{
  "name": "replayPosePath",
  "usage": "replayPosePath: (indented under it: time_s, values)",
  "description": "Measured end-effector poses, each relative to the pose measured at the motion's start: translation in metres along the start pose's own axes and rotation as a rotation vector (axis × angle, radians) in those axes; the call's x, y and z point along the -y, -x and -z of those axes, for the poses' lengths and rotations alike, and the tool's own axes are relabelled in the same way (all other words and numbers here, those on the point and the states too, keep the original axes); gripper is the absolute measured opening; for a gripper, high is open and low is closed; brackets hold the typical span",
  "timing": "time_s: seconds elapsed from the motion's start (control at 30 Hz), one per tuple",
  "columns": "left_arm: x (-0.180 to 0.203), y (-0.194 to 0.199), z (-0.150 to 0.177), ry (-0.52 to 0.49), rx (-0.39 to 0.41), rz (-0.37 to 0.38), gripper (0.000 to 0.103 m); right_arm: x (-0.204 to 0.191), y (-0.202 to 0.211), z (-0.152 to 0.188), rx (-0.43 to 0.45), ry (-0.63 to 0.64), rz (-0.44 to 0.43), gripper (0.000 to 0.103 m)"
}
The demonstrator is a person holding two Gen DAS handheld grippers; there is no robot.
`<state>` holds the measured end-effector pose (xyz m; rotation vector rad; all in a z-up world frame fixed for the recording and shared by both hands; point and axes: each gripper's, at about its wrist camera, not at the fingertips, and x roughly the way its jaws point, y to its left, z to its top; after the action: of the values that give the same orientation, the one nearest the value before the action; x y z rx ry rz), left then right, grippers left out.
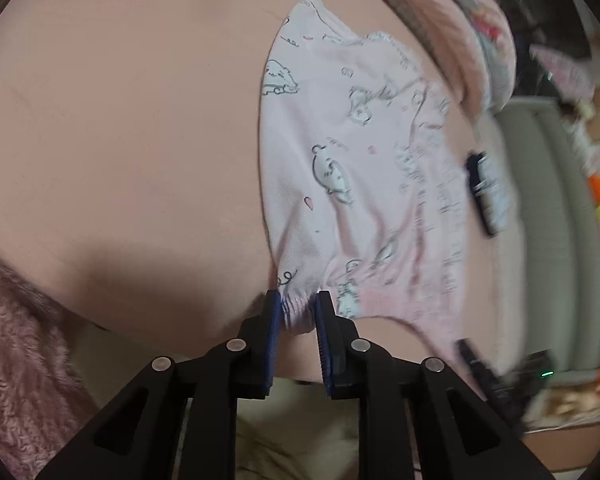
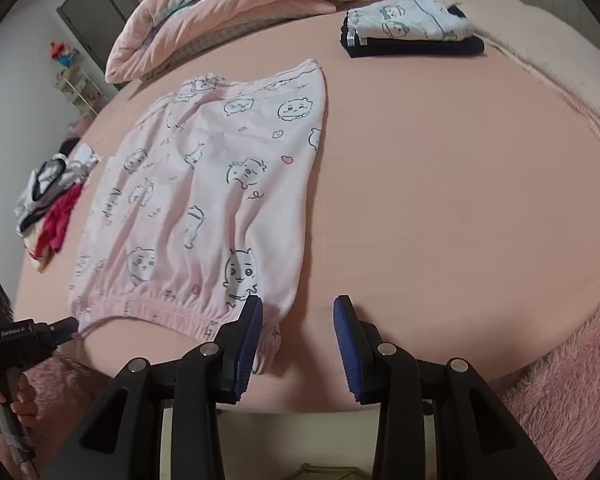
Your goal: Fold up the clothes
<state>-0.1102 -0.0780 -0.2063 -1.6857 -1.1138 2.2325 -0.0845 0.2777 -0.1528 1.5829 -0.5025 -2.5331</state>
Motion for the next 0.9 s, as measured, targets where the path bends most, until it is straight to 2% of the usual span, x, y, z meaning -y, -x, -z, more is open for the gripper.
replayPosePath:
  time_s: [0.03, 0.07, 0.1, 0.17, 0.23, 0.3, 0.37, 0.4, 0.47, 0.57, 0.73, 0.77, 0.87, 0.9]
  values:
    - [-0.001, 0.002, -0.002, 0.004, 0.006, 0.011, 0.019, 0.001, -0.002, 0.0, -0.018, -0.006, -0.024, 0.037]
    - [-0.003, 0.005, -0.004, 0.006, 0.013, 0.021, 0.025, 0.002, -0.004, 0.001, -0.036, -0.011, -0.049, 0.037]
    - [-0.003, 0.006, -0.005, 0.002, 0.013, 0.032, 0.038, 0.002, -0.006, 0.001, -0.053, -0.017, -0.073, 0.037]
    - [0.0, 0.003, -0.006, -0.013, -0.007, 0.052, 0.053, -0.002, -0.014, 0.005, -0.103, -0.002, -0.095, 0.037]
    - [0.005, -0.007, -0.003, -0.049, -0.042, 0.059, 0.053, -0.008, -0.024, 0.005, -0.129, 0.016, -0.109, 0.039]
    - [0.009, -0.021, 0.0, -0.093, -0.063, 0.031, 0.051, -0.014, -0.034, 0.002, -0.123, 0.036, -0.117, 0.039]
    - [0.021, -0.025, 0.004, -0.116, -0.025, 0.011, 0.049, -0.016, -0.039, -0.004, -0.112, 0.04, -0.134, 0.034]
    - [0.027, -0.025, 0.006, -0.136, -0.016, 0.007, 0.034, -0.016, -0.04, -0.007, -0.109, 0.037, -0.14, 0.023]
    - [0.032, -0.027, 0.008, -0.132, -0.019, 0.043, 0.016, -0.017, -0.043, -0.012, -0.102, 0.029, -0.152, 0.016]
    - [0.026, -0.029, 0.008, -0.102, -0.027, 0.054, 0.014, -0.012, -0.045, -0.014, -0.095, 0.007, -0.165, 0.013]
    - [0.052, 0.008, 0.013, -0.183, 0.036, 0.118, 0.018, -0.008, -0.054, -0.017, -0.124, -0.026, -0.195, 0.012]
    - [0.057, 0.015, 0.014, -0.199, 0.049, 0.131, 0.017, -0.01, -0.052, -0.017, -0.121, -0.015, -0.191, 0.009]
    - [0.073, 0.038, 0.017, -0.248, 0.088, 0.17, 0.015, -0.026, -0.031, -0.018, -0.042, 0.049, -0.156, 0.007]
    - [0.078, 0.045, 0.017, -0.264, 0.101, 0.183, 0.015, -0.033, -0.015, -0.021, 0.005, 0.065, -0.173, 0.007]
